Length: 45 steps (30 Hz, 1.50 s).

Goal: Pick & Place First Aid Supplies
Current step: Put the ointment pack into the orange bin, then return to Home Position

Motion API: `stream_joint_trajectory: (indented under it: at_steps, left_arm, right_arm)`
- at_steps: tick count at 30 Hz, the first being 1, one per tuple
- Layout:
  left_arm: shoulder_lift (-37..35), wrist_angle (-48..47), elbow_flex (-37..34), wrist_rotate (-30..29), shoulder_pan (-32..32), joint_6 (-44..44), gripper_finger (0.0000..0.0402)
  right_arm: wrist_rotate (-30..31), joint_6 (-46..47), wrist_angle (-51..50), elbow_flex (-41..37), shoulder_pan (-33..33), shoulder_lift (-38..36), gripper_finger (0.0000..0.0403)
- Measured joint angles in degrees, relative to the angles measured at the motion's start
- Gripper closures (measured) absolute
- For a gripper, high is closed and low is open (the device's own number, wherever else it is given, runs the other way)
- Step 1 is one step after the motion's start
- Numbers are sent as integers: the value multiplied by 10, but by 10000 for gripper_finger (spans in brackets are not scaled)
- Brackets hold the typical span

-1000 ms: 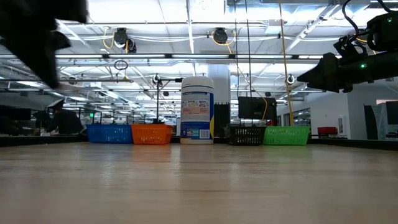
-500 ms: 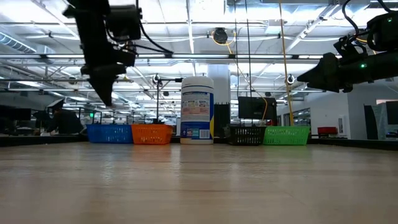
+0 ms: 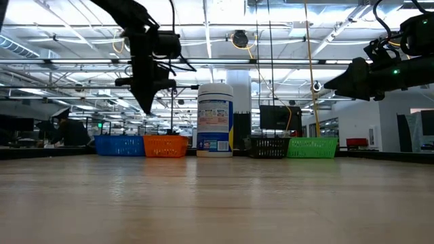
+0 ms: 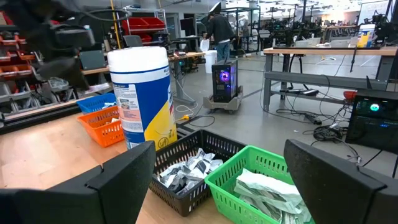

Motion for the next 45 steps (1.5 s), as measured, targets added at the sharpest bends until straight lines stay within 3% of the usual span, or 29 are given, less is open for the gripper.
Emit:
stream_joint_trajectory:
  at_steps: [5,12,17,21,26,31,33,39,45]
  left_arm:
    - [56,2,46,21,24,-52,401]
    - [105,31,54,85,27,-96,401]
    - [104,53,54,107,26,-129,369]
    - [88,61,54,107,29,-123,297]
    - [59,59,45,97,33,-112,164]
    - [-22,152,-50,60,35,-32,35]
    - [-67,207,-99,34,35,11,11]
    - [-240,360,-271,-1,38,126,61]
    - [-410,466,-434,-4,38,136,106]
  right_arm:
    - [0,0,0,0,0,0,50]
    - [0,0,0,0,0,0,50]
    - [0,0,0,0,0,0,50]
    - [0,0,0,0,0,0,50]
    - [0,0,0,0,0,0,50]
    - [0,0,0,0,0,0,50]
    - [0,0,0,0,0,0,50]
    - [0,0,0,0,0,0,50]
    - [0,0,0,0,0,0,50]
